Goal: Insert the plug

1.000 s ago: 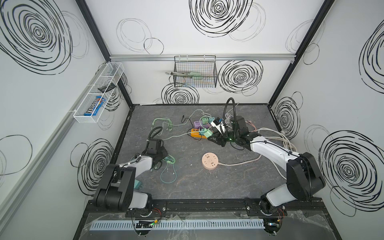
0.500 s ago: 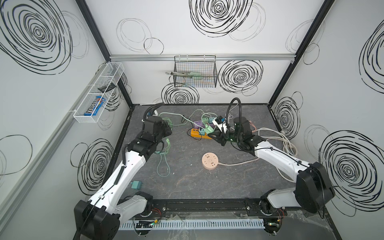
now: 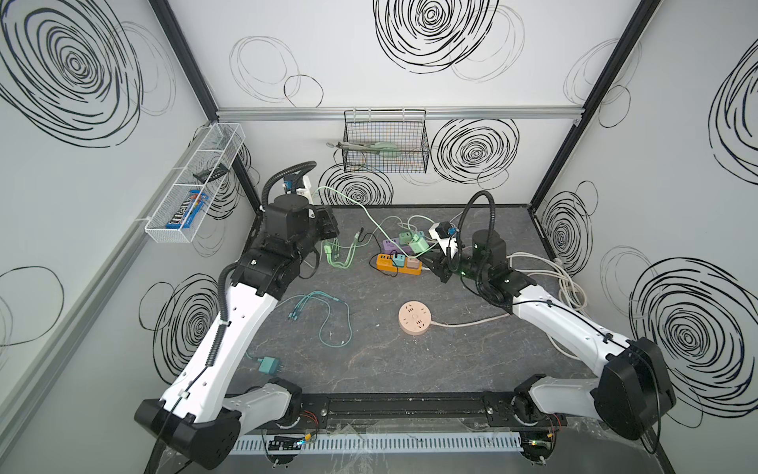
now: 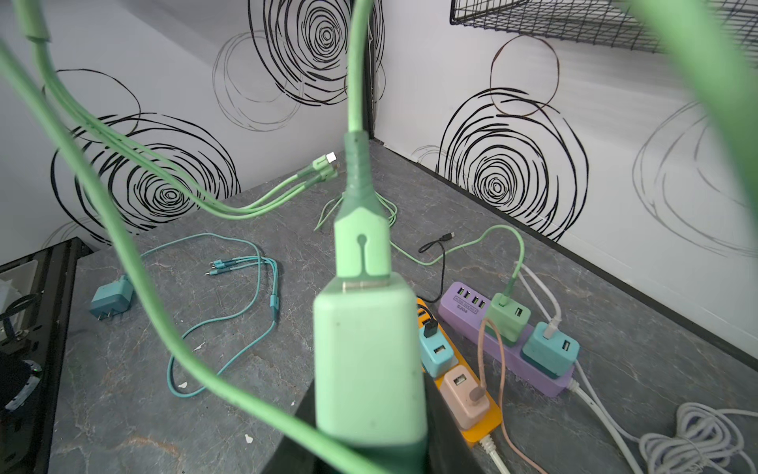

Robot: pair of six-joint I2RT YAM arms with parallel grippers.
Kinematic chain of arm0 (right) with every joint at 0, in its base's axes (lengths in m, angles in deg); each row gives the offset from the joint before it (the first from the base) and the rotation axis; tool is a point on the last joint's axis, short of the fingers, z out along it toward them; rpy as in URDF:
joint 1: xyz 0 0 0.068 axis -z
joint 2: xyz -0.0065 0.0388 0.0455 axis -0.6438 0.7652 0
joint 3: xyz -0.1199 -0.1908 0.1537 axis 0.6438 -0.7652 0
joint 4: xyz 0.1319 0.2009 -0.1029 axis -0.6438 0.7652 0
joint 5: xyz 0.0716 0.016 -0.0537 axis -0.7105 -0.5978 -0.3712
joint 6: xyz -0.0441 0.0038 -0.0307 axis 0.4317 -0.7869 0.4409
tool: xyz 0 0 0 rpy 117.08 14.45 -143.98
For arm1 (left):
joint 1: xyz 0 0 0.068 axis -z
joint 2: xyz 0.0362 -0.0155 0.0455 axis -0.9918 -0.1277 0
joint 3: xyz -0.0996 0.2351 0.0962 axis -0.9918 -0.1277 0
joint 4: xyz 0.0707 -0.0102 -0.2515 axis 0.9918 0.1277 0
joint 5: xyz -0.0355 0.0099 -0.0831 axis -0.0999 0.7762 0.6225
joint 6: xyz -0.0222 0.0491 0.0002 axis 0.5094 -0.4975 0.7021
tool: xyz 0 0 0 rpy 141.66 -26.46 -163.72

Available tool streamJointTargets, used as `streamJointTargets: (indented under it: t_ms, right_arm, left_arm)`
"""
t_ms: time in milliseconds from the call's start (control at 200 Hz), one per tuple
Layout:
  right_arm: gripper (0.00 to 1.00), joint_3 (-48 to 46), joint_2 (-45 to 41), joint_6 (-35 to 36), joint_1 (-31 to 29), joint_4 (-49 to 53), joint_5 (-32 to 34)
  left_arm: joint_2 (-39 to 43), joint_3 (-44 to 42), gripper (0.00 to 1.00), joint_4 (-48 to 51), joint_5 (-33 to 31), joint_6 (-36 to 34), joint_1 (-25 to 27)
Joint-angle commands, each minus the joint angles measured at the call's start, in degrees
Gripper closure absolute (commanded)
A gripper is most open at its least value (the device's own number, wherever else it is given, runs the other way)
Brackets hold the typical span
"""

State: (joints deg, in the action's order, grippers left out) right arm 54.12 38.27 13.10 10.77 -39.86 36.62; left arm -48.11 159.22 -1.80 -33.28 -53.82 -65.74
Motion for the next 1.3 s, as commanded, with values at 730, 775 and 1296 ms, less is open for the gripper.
streamJointTargets:
  t_ms: [730, 775, 1296]
  right_arm:
    - [1.0, 1.3, 9.0, -5.8, 1.2, 5.0, -6.0]
    - [1.0, 0.2, 8.3, -4.7, 2.6, 6.5, -6.2]
    - [1.0, -0.4, 6.8, -0.8, 3.7, 9.3, -13.1]
  left_arm:
    - [-20.0, -5.8, 1.0, -11.9, -19.9, -10.4, -29.7]
    - [-19.9, -5.3, 1.0, -11.9, -18.9, -9.8, -31.4]
    - [-26.4, -1.9, 1.0, -8.9, -11.8, -19.2, -24.7]
